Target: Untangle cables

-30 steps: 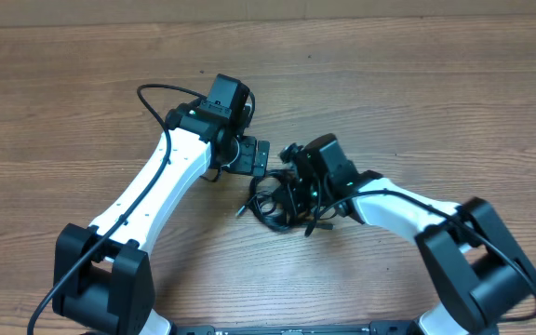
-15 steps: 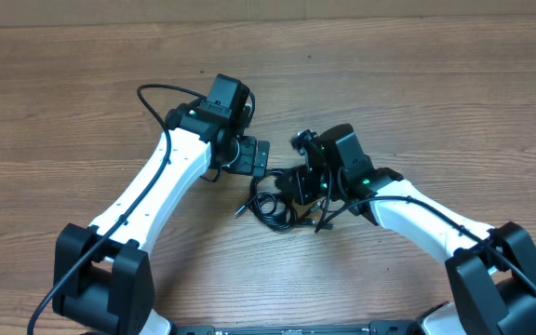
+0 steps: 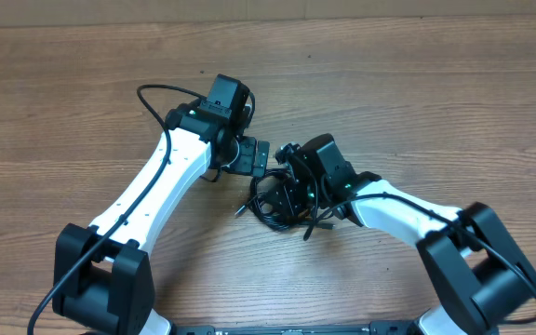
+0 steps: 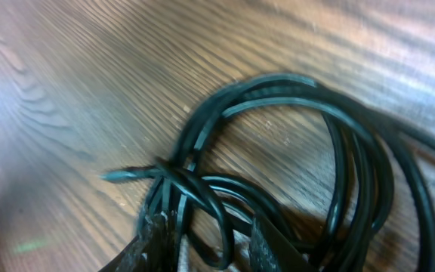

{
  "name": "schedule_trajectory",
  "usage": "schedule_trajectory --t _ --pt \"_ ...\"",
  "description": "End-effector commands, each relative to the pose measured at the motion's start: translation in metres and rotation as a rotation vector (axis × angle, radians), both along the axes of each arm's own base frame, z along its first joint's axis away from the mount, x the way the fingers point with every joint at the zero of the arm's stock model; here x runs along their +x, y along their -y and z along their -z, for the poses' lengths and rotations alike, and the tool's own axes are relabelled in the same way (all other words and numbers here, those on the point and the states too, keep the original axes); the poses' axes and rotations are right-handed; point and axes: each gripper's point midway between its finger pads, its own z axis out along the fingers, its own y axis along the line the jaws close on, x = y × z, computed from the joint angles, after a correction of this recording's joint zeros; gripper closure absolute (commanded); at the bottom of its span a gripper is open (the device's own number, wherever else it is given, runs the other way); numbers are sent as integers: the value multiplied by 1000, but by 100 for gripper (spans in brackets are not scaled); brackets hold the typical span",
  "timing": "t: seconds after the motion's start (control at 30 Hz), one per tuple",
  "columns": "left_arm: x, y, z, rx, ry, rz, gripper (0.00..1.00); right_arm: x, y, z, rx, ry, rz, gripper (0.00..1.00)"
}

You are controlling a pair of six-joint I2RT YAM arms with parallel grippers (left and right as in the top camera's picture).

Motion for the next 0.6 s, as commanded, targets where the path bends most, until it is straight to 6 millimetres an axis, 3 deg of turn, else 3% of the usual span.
schedule_trajectory --t 0.0,0.57 --pt "5 -3 -3 26 21 -18 1 3 -5 6 9 -25 7 69" --pt "2 -5 1 36 10 -19 1 2 -7 16 15 -45 -4 69"
